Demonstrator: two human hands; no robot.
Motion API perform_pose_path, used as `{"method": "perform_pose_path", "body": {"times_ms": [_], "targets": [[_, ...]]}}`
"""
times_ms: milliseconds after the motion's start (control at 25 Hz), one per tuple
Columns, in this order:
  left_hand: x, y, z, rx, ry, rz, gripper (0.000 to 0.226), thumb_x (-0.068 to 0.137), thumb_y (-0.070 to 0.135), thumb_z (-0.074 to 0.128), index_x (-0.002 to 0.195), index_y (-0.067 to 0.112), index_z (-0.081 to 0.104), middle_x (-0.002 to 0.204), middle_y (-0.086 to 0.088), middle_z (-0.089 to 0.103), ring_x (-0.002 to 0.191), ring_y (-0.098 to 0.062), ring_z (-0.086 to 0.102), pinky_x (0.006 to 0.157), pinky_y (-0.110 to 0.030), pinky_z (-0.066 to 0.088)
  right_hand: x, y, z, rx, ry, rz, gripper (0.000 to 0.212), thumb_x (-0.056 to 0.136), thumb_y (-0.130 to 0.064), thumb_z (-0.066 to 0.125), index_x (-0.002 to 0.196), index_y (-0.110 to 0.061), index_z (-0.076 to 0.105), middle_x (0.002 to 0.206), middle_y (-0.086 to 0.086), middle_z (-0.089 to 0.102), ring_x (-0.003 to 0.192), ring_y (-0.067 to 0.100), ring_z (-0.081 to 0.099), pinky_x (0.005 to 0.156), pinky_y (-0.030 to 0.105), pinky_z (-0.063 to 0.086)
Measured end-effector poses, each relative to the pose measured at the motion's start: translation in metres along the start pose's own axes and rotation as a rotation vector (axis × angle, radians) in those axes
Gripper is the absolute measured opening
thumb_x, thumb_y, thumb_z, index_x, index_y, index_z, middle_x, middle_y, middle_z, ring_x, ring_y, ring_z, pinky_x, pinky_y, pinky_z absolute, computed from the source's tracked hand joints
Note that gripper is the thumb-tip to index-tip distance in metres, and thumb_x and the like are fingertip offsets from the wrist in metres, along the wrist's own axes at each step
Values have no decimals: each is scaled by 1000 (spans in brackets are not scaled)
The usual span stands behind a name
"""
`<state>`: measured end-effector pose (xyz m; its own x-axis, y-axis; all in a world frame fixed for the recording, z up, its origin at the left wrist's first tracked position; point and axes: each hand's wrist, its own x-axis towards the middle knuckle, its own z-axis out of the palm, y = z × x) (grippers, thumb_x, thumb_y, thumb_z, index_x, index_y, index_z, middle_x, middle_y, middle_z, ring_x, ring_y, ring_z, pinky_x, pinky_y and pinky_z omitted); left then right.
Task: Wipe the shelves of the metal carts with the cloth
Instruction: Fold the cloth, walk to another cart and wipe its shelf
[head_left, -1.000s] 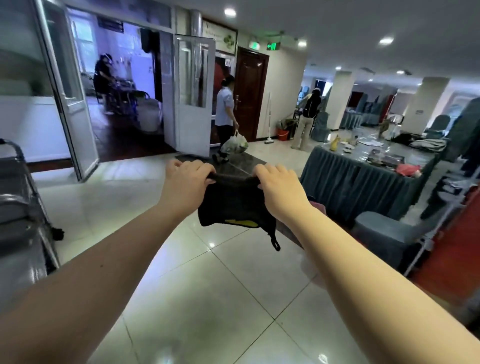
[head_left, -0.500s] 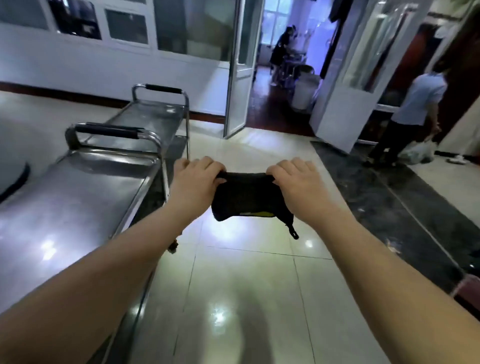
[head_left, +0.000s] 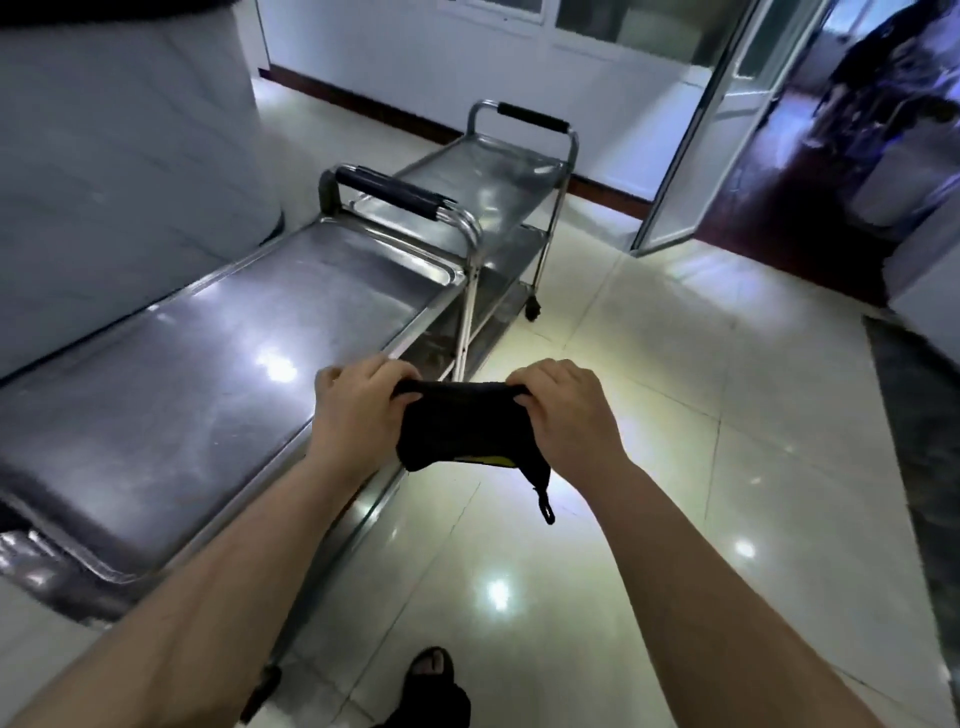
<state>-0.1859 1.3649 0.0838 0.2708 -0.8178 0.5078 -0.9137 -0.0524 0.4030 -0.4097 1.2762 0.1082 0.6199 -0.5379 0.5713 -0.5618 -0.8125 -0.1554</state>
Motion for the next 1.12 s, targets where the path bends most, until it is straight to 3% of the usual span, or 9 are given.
{"method": "perform_pose_path", "body": {"times_ms": [200,400,600,760,880,1000,1120], "targets": [[26,-36,46,17,-53,-195,14,83,13,70,94,22,71,95,1,68,84,-25,63,84,-39,35,40,36,70,-3,-106,12,21,82,-3,64,95,-18,68,88,-3,66,81,25,55,75,28,30],[56,-53,72,60,-48,-345,18,82,13,69,94,26,70,97,4,66,89,-22,62,85,-38,34,79,68,124,163,-187,97,20,84,-8,58,98,-19,69,95,-4,67,90,24,56,78,35,40],[51,-65,107,136,-33,-652,21,84,13,66,101,25,70,105,2,65,101,-26,57,82,-34,26,113,95,188,389,-299,-63,20,80,-4,61,96,-13,70,93,2,67,88,26,58,80,32,40],[28,-45,139,202,40,-952,25,84,10,67,102,27,69,107,4,64,105,-25,56,86,-38,31,119,114,229,515,-467,-190,21,83,-7,57,100,-12,69,96,5,64,88,30,57,79,42,47],[6,-27,178,200,41,-1164,21,86,13,67,102,27,69,108,5,64,104,-23,58,89,-39,32,109,132,262,564,-555,-300,21,82,-1,59,98,-10,70,94,6,64,91,28,54,84,38,45],[-14,-15,213,206,4,-1283,19,87,16,67,102,27,69,106,7,65,102,-20,59,95,-40,31,87,146,288,642,-651,-317,22,82,3,57,96,-8,69,95,8,63,94,25,52,85,33,42],[-25,-15,232,175,31,-1321,20,87,17,66,103,30,69,105,9,64,102,-18,59,98,-47,37,74,155,304,742,-754,-245,23,86,5,54,99,-6,69,99,8,61,95,24,54,82,35,49]]}}
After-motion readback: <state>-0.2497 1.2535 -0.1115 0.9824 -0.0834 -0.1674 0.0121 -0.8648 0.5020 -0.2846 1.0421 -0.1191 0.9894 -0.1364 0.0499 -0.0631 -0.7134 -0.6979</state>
